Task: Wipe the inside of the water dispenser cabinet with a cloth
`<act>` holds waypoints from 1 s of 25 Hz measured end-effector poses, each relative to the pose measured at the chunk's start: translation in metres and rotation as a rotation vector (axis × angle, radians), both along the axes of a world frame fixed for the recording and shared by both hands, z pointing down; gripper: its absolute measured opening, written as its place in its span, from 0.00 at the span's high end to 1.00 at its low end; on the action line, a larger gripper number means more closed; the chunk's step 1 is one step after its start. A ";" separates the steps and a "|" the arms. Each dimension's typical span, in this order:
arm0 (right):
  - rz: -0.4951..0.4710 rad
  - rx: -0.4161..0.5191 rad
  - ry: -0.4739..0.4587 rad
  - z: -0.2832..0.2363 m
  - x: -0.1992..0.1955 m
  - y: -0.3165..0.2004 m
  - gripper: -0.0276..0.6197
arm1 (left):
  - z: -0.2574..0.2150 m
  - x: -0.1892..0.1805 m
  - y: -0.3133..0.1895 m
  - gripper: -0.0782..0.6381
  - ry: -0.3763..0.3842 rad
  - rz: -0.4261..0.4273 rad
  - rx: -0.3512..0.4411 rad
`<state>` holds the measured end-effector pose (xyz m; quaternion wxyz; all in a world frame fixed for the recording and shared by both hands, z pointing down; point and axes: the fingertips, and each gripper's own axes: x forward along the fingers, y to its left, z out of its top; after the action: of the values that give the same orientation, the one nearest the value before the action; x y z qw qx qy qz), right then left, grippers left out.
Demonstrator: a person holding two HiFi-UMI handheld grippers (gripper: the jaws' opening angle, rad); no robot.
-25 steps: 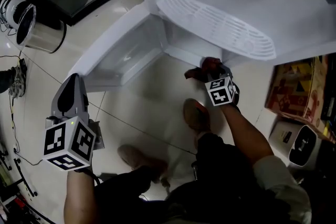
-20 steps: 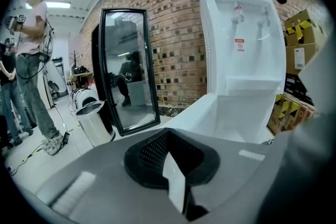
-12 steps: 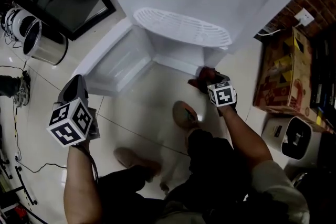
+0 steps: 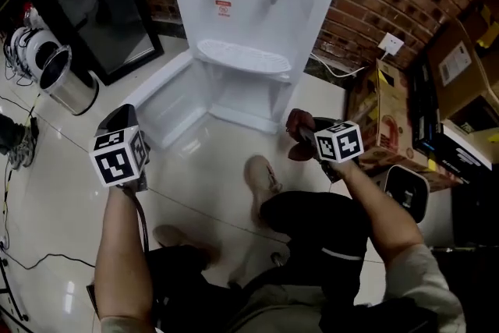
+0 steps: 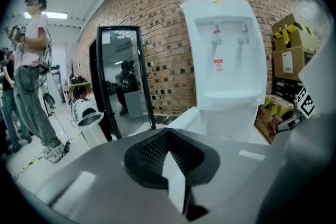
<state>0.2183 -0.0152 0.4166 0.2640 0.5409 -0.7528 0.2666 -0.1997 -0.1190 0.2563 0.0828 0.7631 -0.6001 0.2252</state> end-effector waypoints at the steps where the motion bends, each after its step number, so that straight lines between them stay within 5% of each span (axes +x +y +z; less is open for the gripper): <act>1: -0.032 0.002 0.007 -0.020 -0.002 0.004 0.76 | 0.000 0.001 0.000 0.89 0.012 0.009 -0.005; 5: -0.153 -0.026 0.088 -0.082 -0.022 0.021 0.75 | -0.012 -0.009 -0.008 0.89 -0.007 0.035 0.043; 8: -0.160 0.021 0.133 -0.118 -0.035 0.015 0.75 | -0.016 -0.025 -0.027 0.76 -0.021 0.029 0.077; 14: -0.015 0.138 -0.105 -0.147 -0.044 0.008 0.75 | 0.040 -0.036 -0.052 0.66 0.005 0.030 -0.097; 18: -0.050 0.153 -0.116 -0.151 -0.049 0.003 0.75 | 0.068 -0.032 -0.049 0.65 -0.091 0.067 -0.159; 25: -0.123 0.154 -0.134 -0.157 -0.068 0.012 0.75 | 0.066 -0.020 -0.025 0.66 -0.142 0.093 -0.180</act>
<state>0.1508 -0.0037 0.2594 0.1866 0.4932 -0.8188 0.2269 -0.2192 -0.1441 0.3227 0.0976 0.7618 -0.5457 0.3353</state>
